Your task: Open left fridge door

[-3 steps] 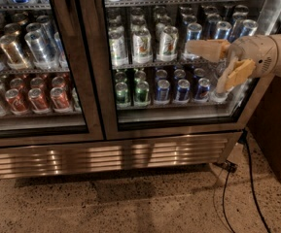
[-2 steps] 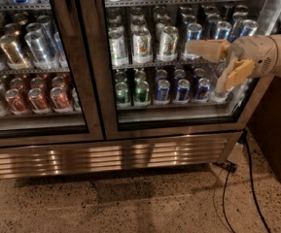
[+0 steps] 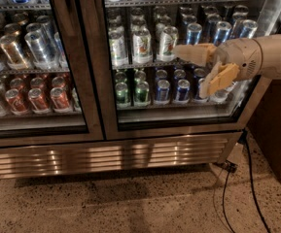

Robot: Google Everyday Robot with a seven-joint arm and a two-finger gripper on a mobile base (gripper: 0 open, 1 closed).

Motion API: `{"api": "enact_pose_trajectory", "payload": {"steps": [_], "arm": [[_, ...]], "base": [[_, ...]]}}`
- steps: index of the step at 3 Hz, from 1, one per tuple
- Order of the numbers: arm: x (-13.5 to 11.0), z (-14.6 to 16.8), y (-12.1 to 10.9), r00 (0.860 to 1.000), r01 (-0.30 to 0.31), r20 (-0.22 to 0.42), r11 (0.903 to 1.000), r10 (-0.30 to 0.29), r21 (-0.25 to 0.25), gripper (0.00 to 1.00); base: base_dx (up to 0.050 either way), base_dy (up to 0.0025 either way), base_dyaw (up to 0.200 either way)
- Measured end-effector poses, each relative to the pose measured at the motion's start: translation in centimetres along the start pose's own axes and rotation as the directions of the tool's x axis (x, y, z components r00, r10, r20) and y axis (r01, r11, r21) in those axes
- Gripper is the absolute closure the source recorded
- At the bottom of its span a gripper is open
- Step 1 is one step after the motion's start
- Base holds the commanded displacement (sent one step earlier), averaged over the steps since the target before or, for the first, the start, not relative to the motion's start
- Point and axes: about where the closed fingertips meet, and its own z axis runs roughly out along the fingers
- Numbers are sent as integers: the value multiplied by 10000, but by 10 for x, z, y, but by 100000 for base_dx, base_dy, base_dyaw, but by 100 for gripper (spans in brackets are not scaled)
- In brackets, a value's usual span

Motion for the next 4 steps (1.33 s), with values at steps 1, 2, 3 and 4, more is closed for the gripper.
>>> {"api": "enact_pose_trajectory", "payload": {"steps": [1, 2, 3, 4], "arm": [[1, 41, 2, 9979, -60, -654, 9989, 30, -460, 0], [1, 41, 2, 9979, -56, -654, 9989, 26, -460, 0], [-27, 50, 18, 9852, 1373, -943, 9885, -1428, -627, 0], [-53, 58, 33, 9532, 2696, -1189, 9595, -2779, -814, 0]], "base": [[0, 0, 0], [0, 0, 0], [0, 0, 0], [0, 0, 0]]}}
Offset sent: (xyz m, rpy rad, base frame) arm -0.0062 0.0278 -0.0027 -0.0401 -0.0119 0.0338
